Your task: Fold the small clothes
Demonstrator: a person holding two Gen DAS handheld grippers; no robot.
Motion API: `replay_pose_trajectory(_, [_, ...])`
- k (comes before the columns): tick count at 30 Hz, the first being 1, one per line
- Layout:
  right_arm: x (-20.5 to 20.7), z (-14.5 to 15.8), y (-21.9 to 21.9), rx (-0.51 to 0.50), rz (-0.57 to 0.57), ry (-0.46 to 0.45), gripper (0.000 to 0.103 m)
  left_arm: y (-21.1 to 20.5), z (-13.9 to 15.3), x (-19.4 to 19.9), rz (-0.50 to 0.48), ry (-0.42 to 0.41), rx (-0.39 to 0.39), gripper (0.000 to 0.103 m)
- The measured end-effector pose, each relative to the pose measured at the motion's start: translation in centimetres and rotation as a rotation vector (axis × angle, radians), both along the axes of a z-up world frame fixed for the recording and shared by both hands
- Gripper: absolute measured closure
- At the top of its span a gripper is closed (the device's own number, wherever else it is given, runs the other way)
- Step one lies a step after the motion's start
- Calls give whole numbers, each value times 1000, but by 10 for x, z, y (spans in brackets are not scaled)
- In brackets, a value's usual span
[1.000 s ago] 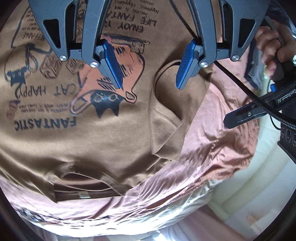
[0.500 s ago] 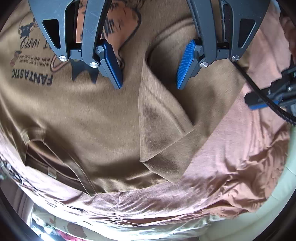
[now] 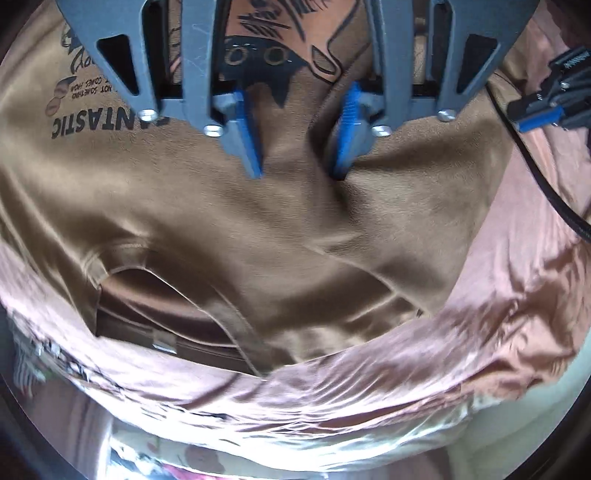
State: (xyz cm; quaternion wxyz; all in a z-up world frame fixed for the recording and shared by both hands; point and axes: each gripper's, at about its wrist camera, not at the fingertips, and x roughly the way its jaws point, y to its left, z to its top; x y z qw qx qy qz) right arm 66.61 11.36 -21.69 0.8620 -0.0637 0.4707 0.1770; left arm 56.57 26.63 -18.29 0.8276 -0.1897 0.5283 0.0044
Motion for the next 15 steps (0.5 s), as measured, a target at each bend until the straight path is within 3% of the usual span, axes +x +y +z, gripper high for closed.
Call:
replay_pose_trajectory(3, [2,0,-15,97,-4,45,101,-1,0,-1,-4,5,3,84])
replay_pose_trajectory(5, [1,-1,-24,107,-22,53,103,-3,1,-2,-8,8,11,84])
replay_pose_trajectory(13, [-15,11,-35,202,17,113,103,-6,9,-8,-10,-2,25,84])
replay_pose_trajectory(15, [-21,16,-39,228,38,124,96,-8,11,-9,-20,-3,27,84])
